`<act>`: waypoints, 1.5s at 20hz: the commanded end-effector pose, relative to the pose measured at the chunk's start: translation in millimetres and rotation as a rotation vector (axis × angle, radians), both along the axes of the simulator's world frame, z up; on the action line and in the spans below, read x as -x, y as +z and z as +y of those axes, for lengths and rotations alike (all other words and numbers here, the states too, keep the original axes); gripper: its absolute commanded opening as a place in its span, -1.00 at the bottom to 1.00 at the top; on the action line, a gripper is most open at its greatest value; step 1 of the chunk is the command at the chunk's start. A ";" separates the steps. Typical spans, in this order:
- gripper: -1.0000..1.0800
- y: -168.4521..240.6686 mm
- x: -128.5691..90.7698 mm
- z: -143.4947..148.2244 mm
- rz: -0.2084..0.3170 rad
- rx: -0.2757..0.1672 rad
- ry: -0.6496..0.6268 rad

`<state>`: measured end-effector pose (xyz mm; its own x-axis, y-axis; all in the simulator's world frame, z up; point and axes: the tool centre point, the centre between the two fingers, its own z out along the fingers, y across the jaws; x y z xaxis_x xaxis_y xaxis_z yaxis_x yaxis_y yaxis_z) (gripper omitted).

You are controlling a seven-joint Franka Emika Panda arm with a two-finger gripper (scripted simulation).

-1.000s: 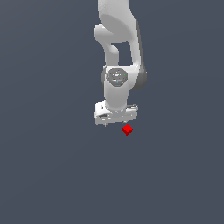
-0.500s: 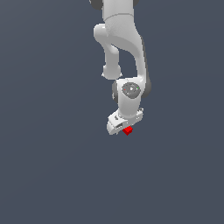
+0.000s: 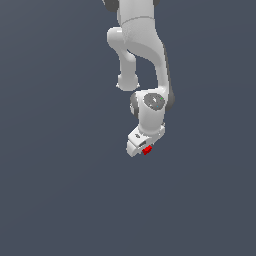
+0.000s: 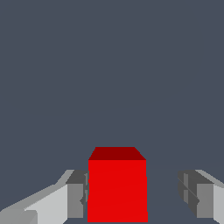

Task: Pick up the red cube and move it to a goal position.

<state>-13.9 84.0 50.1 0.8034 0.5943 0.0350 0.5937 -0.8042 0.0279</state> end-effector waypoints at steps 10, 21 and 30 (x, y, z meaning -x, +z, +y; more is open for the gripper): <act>-1.00 -13.4 4.5 12.5 0.011 -0.007 0.018; -1.00 15.8 11.1 -0.6 0.018 -0.005 0.018; -1.00 81.0 23.6 -28.9 0.034 -0.003 0.016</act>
<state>-35.3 59.9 119.3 0.7944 0.6073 0.0121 0.6072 -0.7945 0.0064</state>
